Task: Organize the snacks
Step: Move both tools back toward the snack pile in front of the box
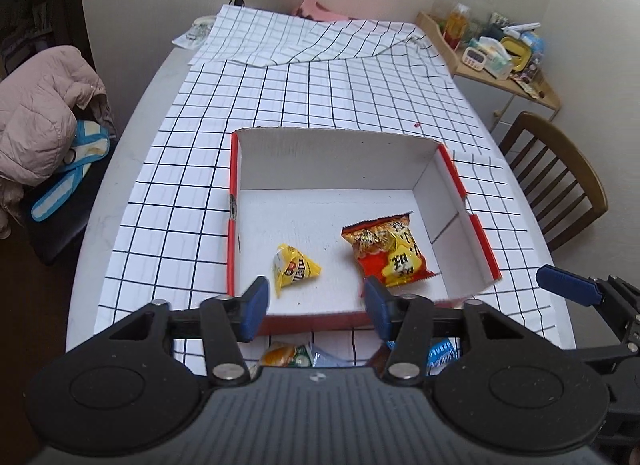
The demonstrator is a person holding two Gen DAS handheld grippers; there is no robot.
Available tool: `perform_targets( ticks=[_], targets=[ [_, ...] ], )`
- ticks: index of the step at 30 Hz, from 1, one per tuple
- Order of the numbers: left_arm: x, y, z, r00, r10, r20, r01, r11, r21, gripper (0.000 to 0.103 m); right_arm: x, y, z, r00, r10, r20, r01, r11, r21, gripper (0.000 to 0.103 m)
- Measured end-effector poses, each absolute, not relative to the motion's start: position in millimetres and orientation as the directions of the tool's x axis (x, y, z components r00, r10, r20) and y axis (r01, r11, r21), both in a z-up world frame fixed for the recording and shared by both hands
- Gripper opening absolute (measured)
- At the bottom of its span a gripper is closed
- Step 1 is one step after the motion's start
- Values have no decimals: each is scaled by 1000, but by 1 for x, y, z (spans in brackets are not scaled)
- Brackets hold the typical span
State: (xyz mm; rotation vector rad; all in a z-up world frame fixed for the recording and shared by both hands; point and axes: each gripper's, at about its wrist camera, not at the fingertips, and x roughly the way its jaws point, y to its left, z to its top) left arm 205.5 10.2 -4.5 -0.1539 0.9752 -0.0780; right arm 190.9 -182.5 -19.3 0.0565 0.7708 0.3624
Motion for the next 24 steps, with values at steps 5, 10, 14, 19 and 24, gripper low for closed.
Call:
perform_targets(
  ticks=[5, 10, 14, 19, 24],
  targets=[
    [176, 24, 1, 594, -152, -790, 8, 983, -183, 65, 166, -181, -13, 673, 353, -650, -314, 932, 182, 98],
    [149, 39, 1, 619, -173, -766, 14, 978, -209, 75, 141, -179, -12, 679, 371, -633, -333, 925, 185, 101],
    [132, 49, -2, 629, -182, -756, 13, 974, -225, 84, 127, -176, -15, 680, 378, -629, -344, 921, 182, 102],
    [115, 58, -13, 632, -201, -749, 20, 970, -243, 92, 114, -170, -26, 668, 378, -641, -344, 921, 184, 102],
    [108, 68, -40, 597, -176, -783, -14, 973, -230, 93, 109, -168, -52, 637, 365, -679, -308, 928, 210, 102]
  ],
)
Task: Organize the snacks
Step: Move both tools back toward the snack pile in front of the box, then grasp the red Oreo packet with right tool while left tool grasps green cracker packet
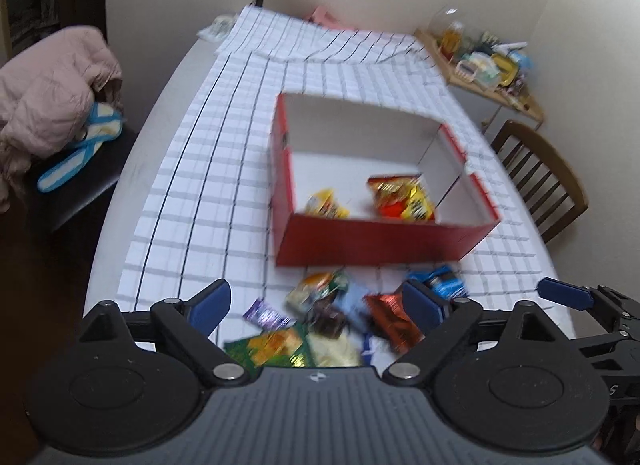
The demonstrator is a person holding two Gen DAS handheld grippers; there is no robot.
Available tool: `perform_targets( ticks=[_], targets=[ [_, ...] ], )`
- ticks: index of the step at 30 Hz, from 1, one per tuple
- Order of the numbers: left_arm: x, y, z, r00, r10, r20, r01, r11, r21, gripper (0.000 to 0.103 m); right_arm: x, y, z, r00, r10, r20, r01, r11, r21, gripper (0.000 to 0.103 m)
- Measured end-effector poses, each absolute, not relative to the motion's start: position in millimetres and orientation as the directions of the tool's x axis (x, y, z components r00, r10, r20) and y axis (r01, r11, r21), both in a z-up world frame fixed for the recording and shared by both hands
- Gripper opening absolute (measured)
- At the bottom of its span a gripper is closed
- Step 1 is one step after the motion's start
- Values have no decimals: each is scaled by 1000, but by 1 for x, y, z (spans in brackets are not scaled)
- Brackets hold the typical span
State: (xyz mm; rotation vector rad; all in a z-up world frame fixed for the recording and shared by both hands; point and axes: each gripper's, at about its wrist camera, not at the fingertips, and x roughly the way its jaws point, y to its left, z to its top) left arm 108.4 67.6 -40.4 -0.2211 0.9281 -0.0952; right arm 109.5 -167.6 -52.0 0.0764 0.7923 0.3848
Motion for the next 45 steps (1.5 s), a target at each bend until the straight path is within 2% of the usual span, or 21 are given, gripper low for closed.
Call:
perform_targets(
  ticks=[4, 15, 31, 38, 42, 45],
  targets=[
    [107, 73, -66, 568, -151, -809, 16, 985, -173, 93, 109, -168, -76, 609, 349, -712, -289, 934, 210, 102],
    [106, 76, -113, 490, -228, -841, 268, 958, -103, 93, 119, -154, -116, 568, 309, -763, -240, 949, 205, 102],
    [147, 75, -159, 262, -319, -911, 459, 871, -173, 93, 154, -138, -149, 569, 212, -795, -186, 974, 126, 101],
    [158, 73, -169, 224, -308, -925, 486, 858, -168, 93, 166, -139, -161, 524, 247, -815, -221, 964, 151, 100],
    [160, 70, -173, 212, -306, -928, 486, 857, -172, 92, 166, -133, -163, 513, 262, -818, -247, 957, 152, 94],
    [160, 71, -173, 222, -307, -925, 477, 862, -172, 90, 166, -130, -163, 508, 274, -817, -271, 951, 150, 84]
  ],
)
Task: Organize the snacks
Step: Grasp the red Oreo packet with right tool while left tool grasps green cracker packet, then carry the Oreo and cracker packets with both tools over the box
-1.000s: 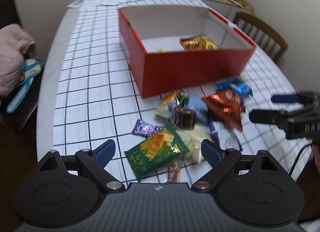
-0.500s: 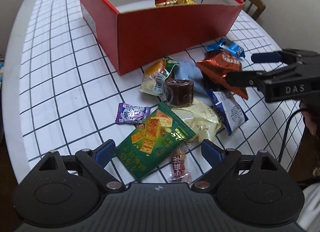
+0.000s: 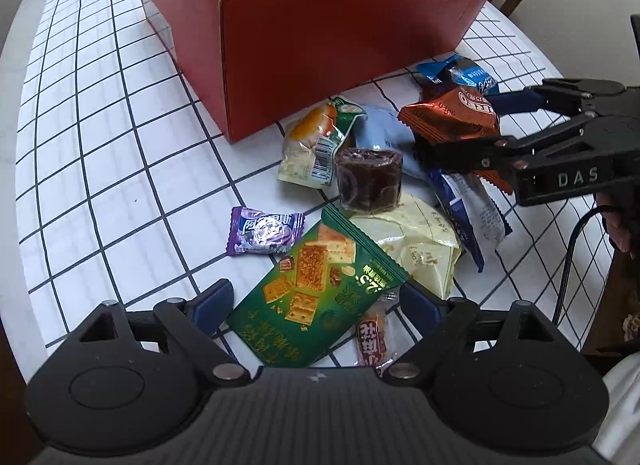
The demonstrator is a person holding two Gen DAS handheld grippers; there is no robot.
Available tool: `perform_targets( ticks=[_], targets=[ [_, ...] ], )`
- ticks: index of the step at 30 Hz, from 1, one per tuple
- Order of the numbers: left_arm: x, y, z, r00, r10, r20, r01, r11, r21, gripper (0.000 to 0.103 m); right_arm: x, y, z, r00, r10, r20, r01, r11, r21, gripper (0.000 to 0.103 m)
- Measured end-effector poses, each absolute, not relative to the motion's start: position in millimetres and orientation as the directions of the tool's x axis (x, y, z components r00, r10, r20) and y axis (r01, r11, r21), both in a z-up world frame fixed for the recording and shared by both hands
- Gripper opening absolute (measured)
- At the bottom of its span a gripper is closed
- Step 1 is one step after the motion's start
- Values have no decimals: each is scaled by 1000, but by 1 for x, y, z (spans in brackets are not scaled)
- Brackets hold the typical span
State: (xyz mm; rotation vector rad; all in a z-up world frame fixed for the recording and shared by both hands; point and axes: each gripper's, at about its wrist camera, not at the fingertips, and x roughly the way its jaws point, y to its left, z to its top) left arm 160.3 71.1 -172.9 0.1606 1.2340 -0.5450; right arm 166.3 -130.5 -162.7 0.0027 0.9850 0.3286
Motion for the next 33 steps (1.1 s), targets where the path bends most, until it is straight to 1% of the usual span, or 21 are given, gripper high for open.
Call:
perform_targets(
  ticks=[1, 3, 5, 6, 7, 9, 11, 13, 20, 26, 33],
  targets=[
    [160, 72, -173, 223, -308, -925, 471, 865, -174, 89, 166, -130, -163, 503, 281, -817, -278, 948, 154, 79],
    [161, 74, -172, 232, -303, -924, 455, 874, -172, 83, 167, -130, -162, 501, 279, -819, -274, 949, 155, 76],
    [160, 77, -170, 238, -299, -924, 429, 886, -176, 74, 166, -131, -161, 505, 278, -817, -268, 950, 158, 73],
    [160, 78, -169, 239, -299, -924, 412, 893, -182, 72, 165, -131, -161, 507, 275, -817, -264, 952, 157, 70],
    [160, 80, -169, 241, -299, -923, 394, 899, -188, 69, 165, -131, -161, 510, 272, -816, -261, 953, 155, 66],
    [159, 81, -168, 251, -290, -924, 368, 911, -186, 61, 165, -133, -160, 513, 272, -814, -257, 954, 156, 63],
    [157, 84, -167, 266, -274, -924, 333, 926, -178, 52, 164, -135, -159, 519, 275, -809, -252, 954, 163, 61],
    [155, 87, -167, 278, -271, -922, 297, 937, -186, 48, 162, -136, -157, 527, 275, -804, -246, 955, 165, 59],
    [146, 97, -166, 333, -263, -905, 173, 961, -216, 45, 151, -142, -148, 550, 274, -789, -237, 957, 167, 57],
    [137, 107, -167, 354, -283, -891, 52, 958, -283, 43, 138, -146, -135, 572, 275, -772, -236, 957, 167, 57],
    [123, 129, -168, 379, -334, -863, -102, 912, -398, 43, 122, -154, -117, 587, 294, -754, -237, 953, 186, 57]
  ],
)
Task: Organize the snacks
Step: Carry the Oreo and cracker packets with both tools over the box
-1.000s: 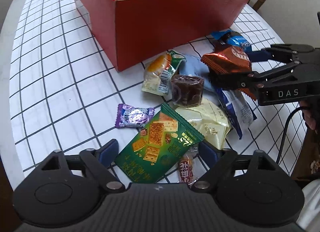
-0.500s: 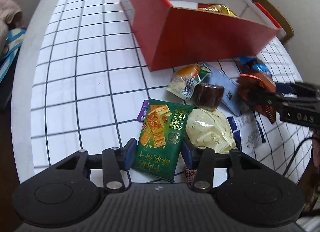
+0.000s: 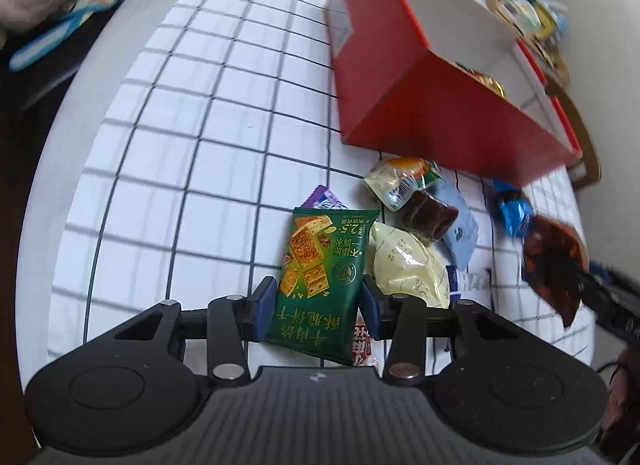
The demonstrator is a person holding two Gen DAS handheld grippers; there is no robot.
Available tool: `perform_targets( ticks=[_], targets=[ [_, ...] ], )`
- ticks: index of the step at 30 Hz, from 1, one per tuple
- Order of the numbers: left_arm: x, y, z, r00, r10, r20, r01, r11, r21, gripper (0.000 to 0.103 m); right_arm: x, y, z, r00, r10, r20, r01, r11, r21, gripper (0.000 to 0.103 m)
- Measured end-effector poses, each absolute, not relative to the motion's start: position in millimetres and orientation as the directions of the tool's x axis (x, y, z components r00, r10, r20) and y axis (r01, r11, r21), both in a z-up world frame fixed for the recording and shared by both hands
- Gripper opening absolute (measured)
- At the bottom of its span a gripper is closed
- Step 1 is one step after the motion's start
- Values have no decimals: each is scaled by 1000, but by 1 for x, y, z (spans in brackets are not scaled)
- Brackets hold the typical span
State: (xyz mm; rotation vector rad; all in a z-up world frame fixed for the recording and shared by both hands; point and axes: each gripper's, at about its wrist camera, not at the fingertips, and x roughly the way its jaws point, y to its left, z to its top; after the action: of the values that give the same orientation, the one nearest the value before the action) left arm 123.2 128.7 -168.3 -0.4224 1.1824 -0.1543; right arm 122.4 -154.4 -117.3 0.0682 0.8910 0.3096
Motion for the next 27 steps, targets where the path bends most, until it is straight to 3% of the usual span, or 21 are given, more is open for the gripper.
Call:
perform_targets(
  ticks=[9, 27],
  targets=[
    [107, 141, -147, 426, -342, -838, -175, 877, -447, 43, 109, -156, -94, 596, 307, -742, -263, 948, 181, 57],
    [155, 81, -41, 531, -337, -778, -35, 908, -418, 43, 159, -178, -35, 688, 287, -667, -289, 951, 111, 57]
  ],
)
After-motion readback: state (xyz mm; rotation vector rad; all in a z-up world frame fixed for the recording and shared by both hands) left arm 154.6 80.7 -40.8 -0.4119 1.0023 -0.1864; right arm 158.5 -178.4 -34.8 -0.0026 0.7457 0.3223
